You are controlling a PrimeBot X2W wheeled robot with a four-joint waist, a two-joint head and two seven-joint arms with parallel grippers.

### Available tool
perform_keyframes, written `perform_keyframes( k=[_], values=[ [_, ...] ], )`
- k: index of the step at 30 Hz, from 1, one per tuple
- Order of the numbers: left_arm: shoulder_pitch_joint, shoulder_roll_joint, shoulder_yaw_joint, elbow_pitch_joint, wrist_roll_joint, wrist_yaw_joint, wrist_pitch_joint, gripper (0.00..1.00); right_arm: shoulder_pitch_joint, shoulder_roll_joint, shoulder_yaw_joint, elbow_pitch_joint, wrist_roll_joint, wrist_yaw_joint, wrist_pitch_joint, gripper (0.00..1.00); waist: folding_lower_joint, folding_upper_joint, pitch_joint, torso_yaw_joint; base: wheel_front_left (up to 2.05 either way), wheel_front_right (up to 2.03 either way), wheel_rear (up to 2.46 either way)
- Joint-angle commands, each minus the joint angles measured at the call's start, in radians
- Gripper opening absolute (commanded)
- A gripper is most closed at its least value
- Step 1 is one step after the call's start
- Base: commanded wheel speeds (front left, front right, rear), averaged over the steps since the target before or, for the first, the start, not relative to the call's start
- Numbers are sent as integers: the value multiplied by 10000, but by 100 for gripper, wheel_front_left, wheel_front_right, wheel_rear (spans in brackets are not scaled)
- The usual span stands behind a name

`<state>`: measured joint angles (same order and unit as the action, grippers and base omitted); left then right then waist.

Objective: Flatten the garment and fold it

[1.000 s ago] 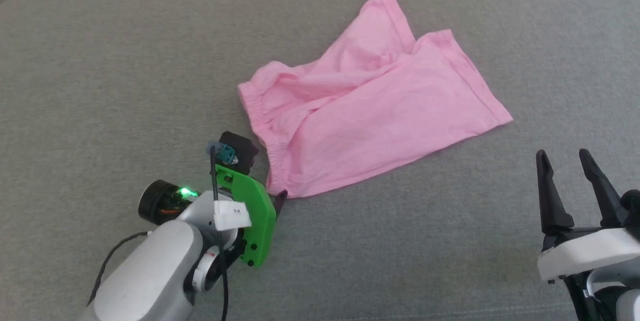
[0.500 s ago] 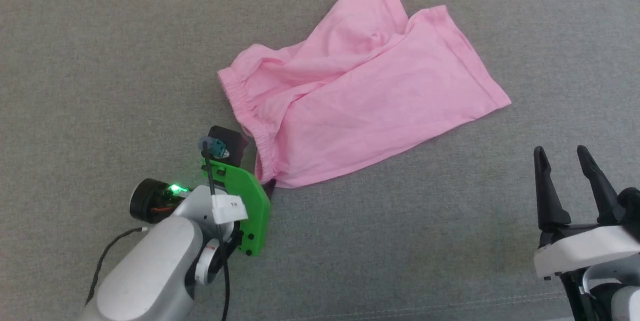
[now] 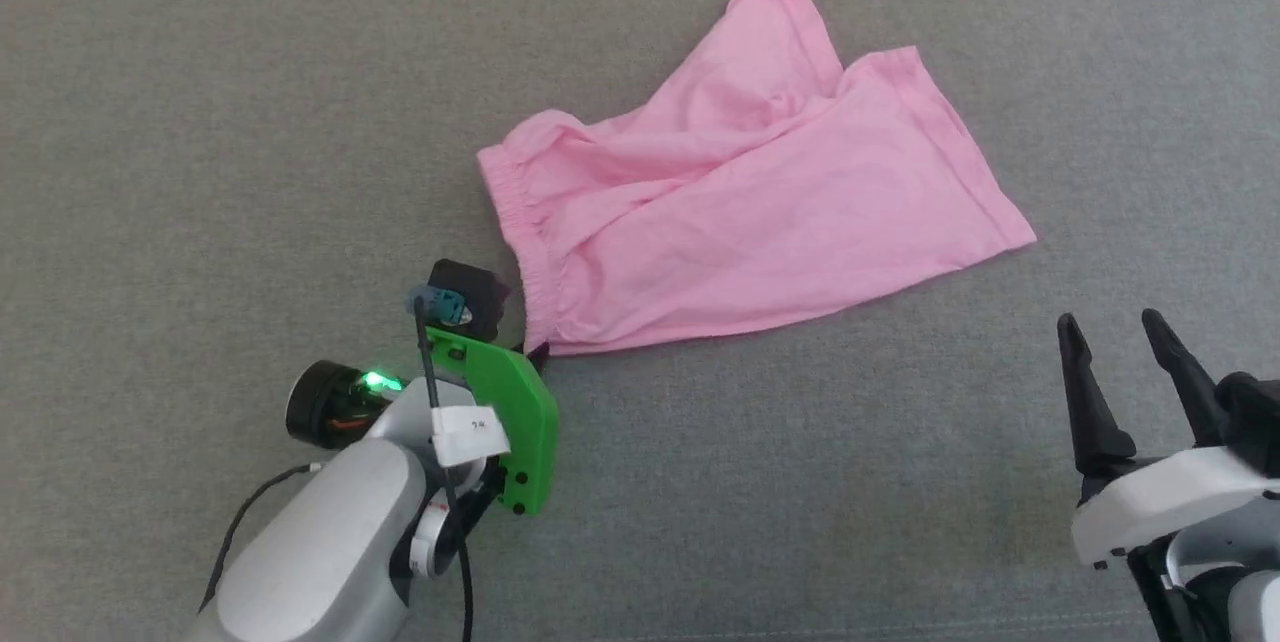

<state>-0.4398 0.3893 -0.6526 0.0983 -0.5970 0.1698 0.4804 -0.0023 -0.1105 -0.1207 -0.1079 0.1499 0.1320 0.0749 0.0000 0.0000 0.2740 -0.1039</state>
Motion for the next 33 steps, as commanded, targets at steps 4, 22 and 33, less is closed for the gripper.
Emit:
perform_keyframes(
  k=[4,22,33],
  values=[
    [166,108,128,-460,87,110,-338,0,-601,-684,109,290,322,-13,1150,100,0,0,-236,567,0,0,0],
    [50,246,-298,-1968,506,56,-389,0,-3767,-1736,423,3584,415,-13,6190,100,0,0,507,1759,0,0,0],
    [22,251,-443,-1781,586,62,-429,0,-3386,-2107,1638,4011,809,-13,6586,0,0,0,510,1900,0,0,0]
  ],
)
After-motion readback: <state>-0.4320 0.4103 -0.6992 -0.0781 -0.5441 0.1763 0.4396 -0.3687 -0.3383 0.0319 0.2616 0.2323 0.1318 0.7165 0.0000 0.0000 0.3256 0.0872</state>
